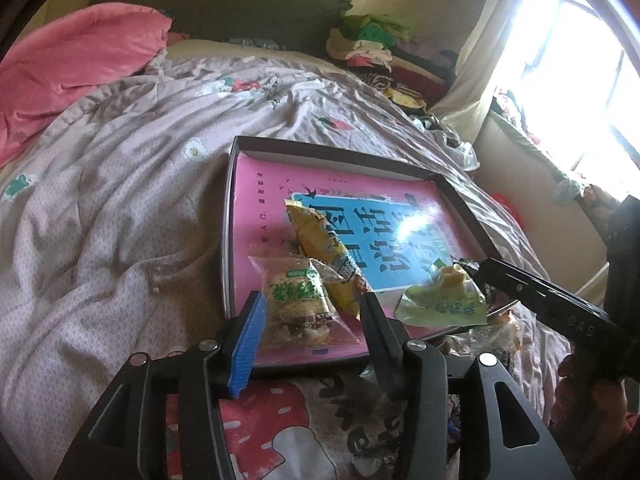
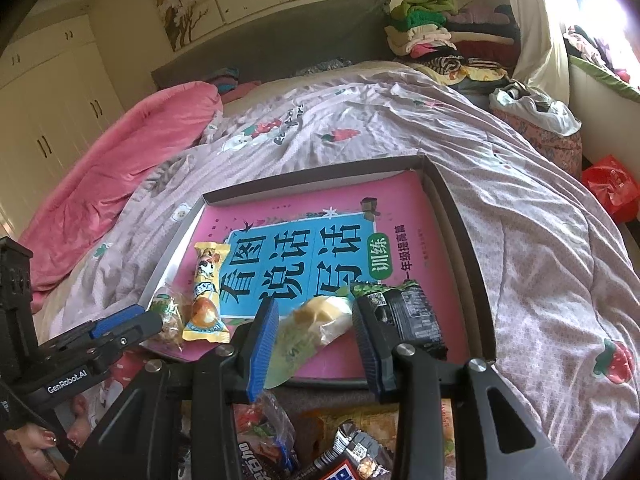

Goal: Organize snacks
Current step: 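Lower and release the bread bag in the tray while right tool releases the green packet, then withdraw both open tools from the tray back toward the snack pile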

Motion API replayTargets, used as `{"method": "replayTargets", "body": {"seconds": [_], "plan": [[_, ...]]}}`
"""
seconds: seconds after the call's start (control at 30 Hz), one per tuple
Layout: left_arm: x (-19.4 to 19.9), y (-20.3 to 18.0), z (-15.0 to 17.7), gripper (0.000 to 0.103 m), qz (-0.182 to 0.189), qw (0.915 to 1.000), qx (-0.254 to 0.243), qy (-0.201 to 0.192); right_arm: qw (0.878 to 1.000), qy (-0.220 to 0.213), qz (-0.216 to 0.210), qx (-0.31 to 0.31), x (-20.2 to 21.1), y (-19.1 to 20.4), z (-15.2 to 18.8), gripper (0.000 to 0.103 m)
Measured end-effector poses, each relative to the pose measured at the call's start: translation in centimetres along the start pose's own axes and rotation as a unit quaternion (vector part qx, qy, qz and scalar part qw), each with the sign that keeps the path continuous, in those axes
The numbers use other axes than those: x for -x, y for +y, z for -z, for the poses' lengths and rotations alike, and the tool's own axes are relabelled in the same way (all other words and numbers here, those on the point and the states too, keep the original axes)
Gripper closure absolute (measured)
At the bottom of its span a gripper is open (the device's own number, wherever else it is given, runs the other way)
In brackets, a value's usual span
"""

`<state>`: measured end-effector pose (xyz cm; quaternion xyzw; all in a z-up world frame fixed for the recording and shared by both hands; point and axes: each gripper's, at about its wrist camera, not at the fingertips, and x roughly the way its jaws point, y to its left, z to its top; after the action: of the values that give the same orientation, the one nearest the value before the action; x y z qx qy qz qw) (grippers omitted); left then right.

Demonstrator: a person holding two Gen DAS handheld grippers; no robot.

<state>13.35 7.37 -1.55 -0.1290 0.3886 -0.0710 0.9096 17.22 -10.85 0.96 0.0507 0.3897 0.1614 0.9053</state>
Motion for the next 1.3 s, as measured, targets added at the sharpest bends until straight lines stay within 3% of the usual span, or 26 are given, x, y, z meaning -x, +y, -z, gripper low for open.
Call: {"method": "replayTargets", "body": {"seconds": [0.57, 1.3], "plan": [[2.3, -0.3, -0.6, 0.031, 0.003, 0.9995, -0.001, -0.032, 1.000, -0.019, 0.011, -0.009, 1.5, -0.8, -0.3, 0.049], [3.4, -0.1, 0.1, 0.027, 0.009, 0.9993, 0.010, -0.034, 0.999, -0.032, 0.016, -0.022, 3.6, -1.5, 0.1, 0.042]]}}
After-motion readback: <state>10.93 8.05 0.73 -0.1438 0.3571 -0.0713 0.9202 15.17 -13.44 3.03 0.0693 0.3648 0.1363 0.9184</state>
